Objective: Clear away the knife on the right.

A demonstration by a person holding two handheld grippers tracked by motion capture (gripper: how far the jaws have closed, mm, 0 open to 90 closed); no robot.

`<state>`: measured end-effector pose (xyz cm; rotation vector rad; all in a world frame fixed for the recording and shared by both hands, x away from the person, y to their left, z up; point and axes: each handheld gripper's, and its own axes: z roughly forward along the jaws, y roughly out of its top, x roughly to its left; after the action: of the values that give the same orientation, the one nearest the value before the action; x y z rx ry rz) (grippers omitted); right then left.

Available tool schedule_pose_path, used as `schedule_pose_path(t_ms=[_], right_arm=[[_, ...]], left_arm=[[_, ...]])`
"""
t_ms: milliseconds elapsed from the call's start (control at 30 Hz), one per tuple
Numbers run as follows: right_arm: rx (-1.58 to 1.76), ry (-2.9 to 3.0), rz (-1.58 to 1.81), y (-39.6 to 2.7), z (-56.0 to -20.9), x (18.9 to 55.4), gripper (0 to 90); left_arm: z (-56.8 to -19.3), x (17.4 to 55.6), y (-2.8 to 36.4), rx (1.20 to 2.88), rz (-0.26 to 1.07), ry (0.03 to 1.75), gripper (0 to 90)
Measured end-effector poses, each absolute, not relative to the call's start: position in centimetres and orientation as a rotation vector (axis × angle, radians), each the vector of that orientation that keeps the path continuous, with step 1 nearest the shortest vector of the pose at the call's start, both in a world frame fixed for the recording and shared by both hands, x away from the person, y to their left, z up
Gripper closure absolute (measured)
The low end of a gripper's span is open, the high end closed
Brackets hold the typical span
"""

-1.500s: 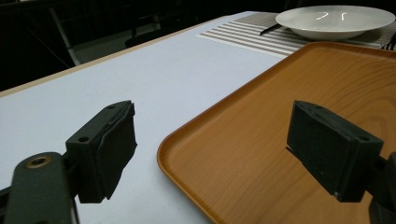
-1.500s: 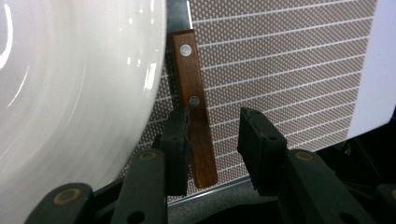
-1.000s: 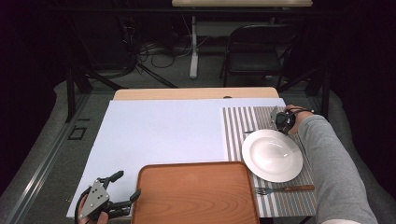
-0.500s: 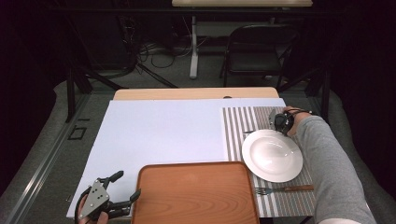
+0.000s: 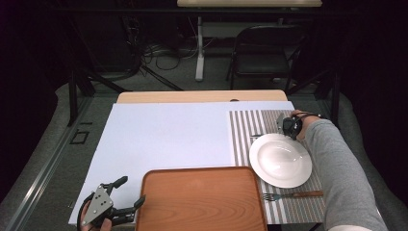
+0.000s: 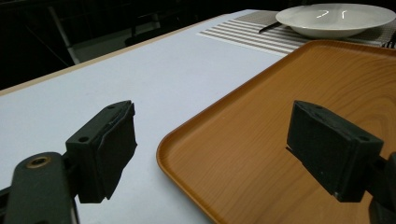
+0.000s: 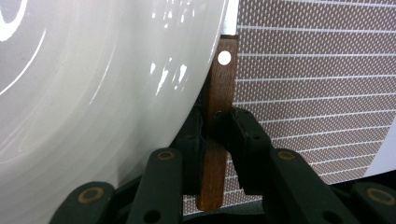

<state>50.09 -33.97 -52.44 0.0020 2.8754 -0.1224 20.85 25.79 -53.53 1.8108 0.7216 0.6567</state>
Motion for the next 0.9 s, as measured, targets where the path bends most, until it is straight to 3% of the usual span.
schedule_pose_path(t_ms=[900], right_arm=[[0.049, 2.883, -0.086, -34.19, -52.37, 50.09, 76.6]], left_arm=[[-53.65, 21.00, 25.80, 1.816, 0.646, 0.732, 15.6]])
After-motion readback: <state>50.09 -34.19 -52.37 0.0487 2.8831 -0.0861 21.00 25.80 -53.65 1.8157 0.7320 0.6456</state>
